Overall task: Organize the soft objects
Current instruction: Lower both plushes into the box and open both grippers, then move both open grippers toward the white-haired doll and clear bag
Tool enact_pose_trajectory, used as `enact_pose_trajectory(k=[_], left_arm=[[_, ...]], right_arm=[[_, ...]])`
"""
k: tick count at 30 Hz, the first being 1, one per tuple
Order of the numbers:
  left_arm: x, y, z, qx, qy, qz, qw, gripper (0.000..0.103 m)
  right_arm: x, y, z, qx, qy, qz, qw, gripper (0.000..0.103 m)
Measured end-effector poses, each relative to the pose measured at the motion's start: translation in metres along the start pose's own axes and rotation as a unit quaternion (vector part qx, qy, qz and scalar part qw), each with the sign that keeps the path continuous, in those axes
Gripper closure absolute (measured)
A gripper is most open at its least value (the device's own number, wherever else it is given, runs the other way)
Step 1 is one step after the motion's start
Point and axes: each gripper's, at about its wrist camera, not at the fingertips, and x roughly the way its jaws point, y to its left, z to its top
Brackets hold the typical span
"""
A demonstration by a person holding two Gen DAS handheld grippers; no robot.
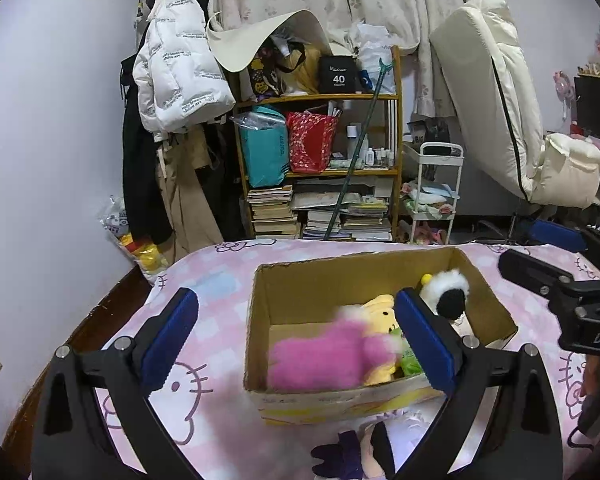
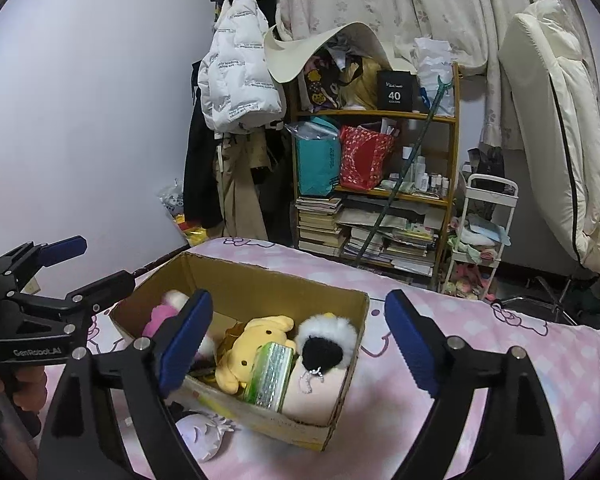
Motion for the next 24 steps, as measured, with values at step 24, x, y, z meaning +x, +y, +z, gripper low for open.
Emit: enact_pose_trajectory(k=[24], left_arm=[[-0.121,0.019,-0.021,-0.007,0.001,0.022,0.9997,0.005]], right_arm=[[-0.097,-0.003,-0.009,0.024,-0.023,-0.019,0.999,0.0]])
